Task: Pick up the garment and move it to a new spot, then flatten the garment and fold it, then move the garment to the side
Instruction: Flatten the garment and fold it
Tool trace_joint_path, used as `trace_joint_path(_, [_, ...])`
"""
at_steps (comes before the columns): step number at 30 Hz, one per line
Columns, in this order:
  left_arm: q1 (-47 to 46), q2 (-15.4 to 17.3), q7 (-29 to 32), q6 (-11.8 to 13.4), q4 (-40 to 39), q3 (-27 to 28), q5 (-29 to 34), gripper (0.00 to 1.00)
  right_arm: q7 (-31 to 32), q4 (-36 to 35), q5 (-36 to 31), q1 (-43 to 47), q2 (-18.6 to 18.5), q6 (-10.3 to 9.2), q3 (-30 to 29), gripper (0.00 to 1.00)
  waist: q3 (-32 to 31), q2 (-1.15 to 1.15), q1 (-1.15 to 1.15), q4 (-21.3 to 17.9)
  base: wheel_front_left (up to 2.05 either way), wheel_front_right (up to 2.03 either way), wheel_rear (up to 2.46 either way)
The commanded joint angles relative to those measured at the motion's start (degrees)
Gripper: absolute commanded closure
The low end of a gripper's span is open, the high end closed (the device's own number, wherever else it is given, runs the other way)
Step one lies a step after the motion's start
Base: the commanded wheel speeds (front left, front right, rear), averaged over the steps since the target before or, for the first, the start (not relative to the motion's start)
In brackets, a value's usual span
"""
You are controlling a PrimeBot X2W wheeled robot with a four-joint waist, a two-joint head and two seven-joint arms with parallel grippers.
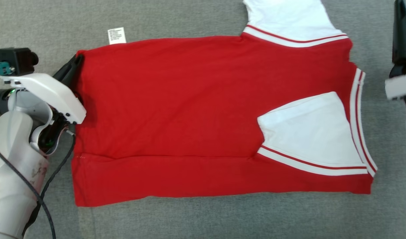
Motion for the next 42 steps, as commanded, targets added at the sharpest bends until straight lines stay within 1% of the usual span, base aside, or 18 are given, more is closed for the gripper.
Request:
trace_joint_path(1, [-0.8, -0.3, 0.0, -0.2, 0.2, -1.3, -0.3, 1.0, 0.8, 1.6, 0.9, -2.3, -1.1, 0.02, 0.8, 0.0, 0.9, 0.0, 0.0, 1.2, 0.0, 0.0, 0.0])
trace_joint_path(4, [-2.4, -0.8, -0.9, -0.2, -0.2, -3.1, -0.6, 1.0, 2.4, 6.1, 1.8, -7.3, -3.0, 0.02, 3.5, 0.0, 1.7, 0.0, 0.0, 2.8, 0.0, 0.0, 0.0])
trace_joint_path(8, [-4.3, -1.3, -1.9, -0.1, -0.3, -5.7, -1.2, 1.0, 5.7, 12.1, 3.1, -13.5, -5.4, 0.02, 8.4, 0.0, 2.5, 0.0, 0.0, 4.8, 0.0, 0.0, 0.0])
trace_joint_path(14, [-5.9, -1.9, -3.1, -0.1, 0.2, -9.3, -2.4, 1.0, 14.3, 20.0, 7.2, -21.1, -8.0, 0.02, 16.1, 0.0, 3.5, 0.0, 0.0, 6.6, 0.0, 0.0, 0.0])
trace_joint_path(19, [-7.3, -2.7, -4.0, -0.1, 0.8, -11.8, -3.8, 1.0, 19.5, 24.0, 9.8, -26.1, -9.8, 0.02, 21.3, 0.0, 5.0, 0.0, 0.0, 7.6, 0.0, 0.0, 0.0])
trace_joint_path(22, [-8.1, -2.9, -4.8, -0.1, 1.2, -13.2, -4.7, 1.0, 21.6, 25.7, 11.0, -28.9, -10.7, 0.02, 23.5, 0.0, 5.9, 0.0, 0.0, 8.2, 0.0, 0.0, 0.0])
trace_joint_path(30, [-9.7, -3.2, -6.7, 0.0, 2.5, -16.8, -7.0, 1.0, 27.4, 29.5, 15.2, -34.1, -11.4, 0.02, 28.7, 0.0, 7.1, 0.0, 0.0, 9.1, 0.0, 0.0, 0.0])
trace_joint_path(31, [-9.8, -3.2, -7.0, 0.0, 2.7, -17.1, -7.2, 1.0, 27.8, 29.7, 16.0, -34.5, -11.4, 0.02, 29.0, 0.15, 7.1, 0.0, 0.0, 9.2, 0.0, 0.0, 0.0])
trace_joint_path(32, [-9.9, -3.2, -7.3, 0.0, 2.8, -17.5, -7.6, 1.0, 28.2, 29.9, 16.5, -34.7, -11.4, 0.02, 29.7, 0.54, 7.1, 0.0, 0.0, 9.2, 0.0, 0.0, 0.0])
trace_joint_path(33, [-10.1, -3.2, -7.6, 0.0, 2.9, -17.9, -7.7, 1.0, 28.3, 30.1, 17.0, -35.0, -11.5, 0.02, 30.1, 0.62, 7.1, 0.0, 0.0, 9.3, 0.0, 0.0, 0.0])
trace_joint_path(34, [-10.3, -3.3, -7.9, 0.0, 3.0, -18.3, -8.0, 1.0, 28.0, 30.3, 17.5, -35.2, -11.7, 0.02, 30.2, 0.85, 7.0, 0.0, 0.0, 9.5, 0.0, 0.0, 0.0])
trace_joint_path(35, [-10.3, -3.3, -7.9, 0.0, 3.0, -18.3, -8.0, 1.0, 28.0, 30.3, 17.5, -35.2, -11.7, 0.02, 30.2, 0.85, 7.0, 0.0, 0.0, 9.5, 0.0, 0.0, 0.0])
trace_joint_path(36, [-10.5, -3.5, -8.3, 0.0, 3.2, -18.8, -8.2, 1.0, 27.8, 30.7, 18.0, -35.2, -12.0, 0.02, 30.4, 1.0, 6.8, 0.0, 0.0, 9.7, 0.0, 0.0, 0.0])
trace_joint_path(42, [-11.7, -3.2, -11.4, 0.0, 4.2, -19.8, -9.4, 1.0, 24.9, 30.1, 21.8, -34.5, -13.1, 0.02, 30.8, 1.0, 5.7, 0.0, 0.0, 10.4, 0.0, 0.0, 0.0])
